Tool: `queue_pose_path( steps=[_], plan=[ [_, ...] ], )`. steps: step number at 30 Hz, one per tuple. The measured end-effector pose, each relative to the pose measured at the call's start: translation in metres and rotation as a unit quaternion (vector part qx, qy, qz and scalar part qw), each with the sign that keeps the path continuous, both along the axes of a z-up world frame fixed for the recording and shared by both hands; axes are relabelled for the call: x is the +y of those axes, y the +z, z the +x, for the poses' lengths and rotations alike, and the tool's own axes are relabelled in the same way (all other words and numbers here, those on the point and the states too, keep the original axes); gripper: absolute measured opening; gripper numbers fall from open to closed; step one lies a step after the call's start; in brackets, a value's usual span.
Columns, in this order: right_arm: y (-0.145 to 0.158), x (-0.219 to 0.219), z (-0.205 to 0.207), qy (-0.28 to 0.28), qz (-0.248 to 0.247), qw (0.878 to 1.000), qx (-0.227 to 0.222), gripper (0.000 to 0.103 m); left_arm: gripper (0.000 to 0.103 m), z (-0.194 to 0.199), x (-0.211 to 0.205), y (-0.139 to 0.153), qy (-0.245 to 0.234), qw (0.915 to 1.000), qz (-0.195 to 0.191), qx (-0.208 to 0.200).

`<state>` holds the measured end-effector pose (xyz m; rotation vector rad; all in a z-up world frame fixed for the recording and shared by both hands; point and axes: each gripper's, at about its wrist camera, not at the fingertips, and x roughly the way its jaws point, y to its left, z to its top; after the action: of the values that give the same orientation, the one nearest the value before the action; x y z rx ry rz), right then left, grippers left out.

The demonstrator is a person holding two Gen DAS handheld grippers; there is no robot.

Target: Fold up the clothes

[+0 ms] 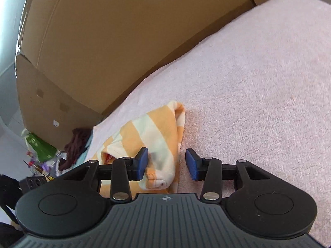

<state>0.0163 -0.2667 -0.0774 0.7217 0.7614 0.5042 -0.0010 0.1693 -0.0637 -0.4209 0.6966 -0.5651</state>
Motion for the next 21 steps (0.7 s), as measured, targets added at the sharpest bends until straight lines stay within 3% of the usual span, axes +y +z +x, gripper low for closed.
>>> queue_pose_path(
  steps=[3,8,13,14,16,18,21],
  plan=[
    [-0.001,0.005,0.002,0.019,0.005,1.000,-0.001,0.043,0.089,0.004,0.004,-0.005,-0.003,0.9995,-0.030,0.012],
    [-0.002,0.010,0.008,0.037,0.017,0.999,0.002,0.043,0.091,0.018,0.009,-0.011,-0.009,0.9933,-0.108,0.040],
    [-0.003,0.013,0.009,0.043,0.028,0.999,-0.003,0.048,0.097,0.026,0.005,-0.011,-0.013,0.9880,-0.143,0.055],
    [-0.003,0.014,0.009,0.045,0.029,0.999,-0.008,0.050,0.095,0.027,0.004,-0.011,-0.011,0.9877,-0.145,0.058],
    [-0.005,0.020,0.010,0.046,0.019,0.999,-0.020,0.049,0.078,0.027,0.001,-0.012,-0.001,0.9882,-0.141,0.061],
    [-0.007,0.024,0.011,0.043,0.008,0.999,-0.030,0.040,0.067,0.026,-0.002,-0.013,0.005,0.9911,-0.122,0.054],
    [-0.009,0.022,0.012,0.044,0.002,0.998,-0.035,0.034,0.051,0.021,-0.002,-0.015,0.020,0.9926,-0.112,0.043]
  ],
)
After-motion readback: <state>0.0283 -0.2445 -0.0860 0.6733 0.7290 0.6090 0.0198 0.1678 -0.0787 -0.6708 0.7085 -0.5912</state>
